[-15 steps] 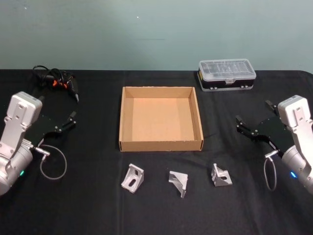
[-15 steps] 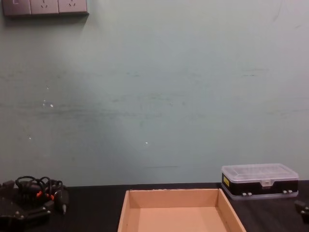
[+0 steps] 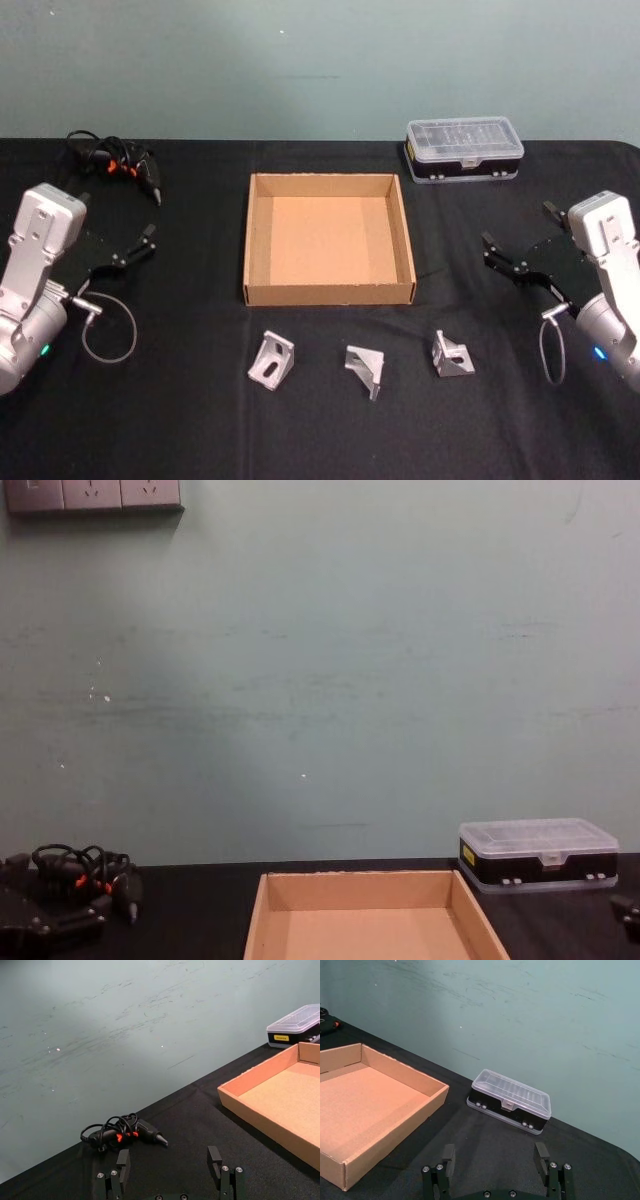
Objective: Use one hand to pick up the angle iron from the table and place it into the box.
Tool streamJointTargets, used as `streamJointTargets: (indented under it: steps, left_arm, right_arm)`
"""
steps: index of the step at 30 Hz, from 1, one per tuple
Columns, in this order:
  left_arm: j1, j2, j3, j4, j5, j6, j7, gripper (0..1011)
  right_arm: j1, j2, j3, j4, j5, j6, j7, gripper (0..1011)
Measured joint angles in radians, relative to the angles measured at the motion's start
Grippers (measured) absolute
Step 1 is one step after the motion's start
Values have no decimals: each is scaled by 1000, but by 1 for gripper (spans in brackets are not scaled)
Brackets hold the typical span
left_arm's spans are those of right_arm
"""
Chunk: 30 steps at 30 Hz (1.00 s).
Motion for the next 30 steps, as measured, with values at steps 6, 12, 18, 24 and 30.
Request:
streamJointTargets:
  steps: [6, 12, 18, 24, 30]
  left_arm:
    - [0, 0, 0, 0, 0, 0, 0, 1012]
    - [0, 0, 0, 0, 0, 0, 0, 1011]
    - [0, 0, 0, 0, 0, 0, 0, 1012]
    - [0, 0, 0, 0, 0, 0, 0, 1012]
    - [0, 0, 0, 0, 0, 0, 0, 1011]
  right_arm:
    - [0, 0, 0, 0, 0, 0, 0, 1000]
    - [0, 0, 0, 0, 0, 0, 0, 1000]
    - [0, 0, 0, 0, 0, 0, 0, 1000]
    - [0, 0, 0, 0, 0, 0, 0, 1000]
    - [-28, 23, 30, -30, 33, -15, 45, 1000]
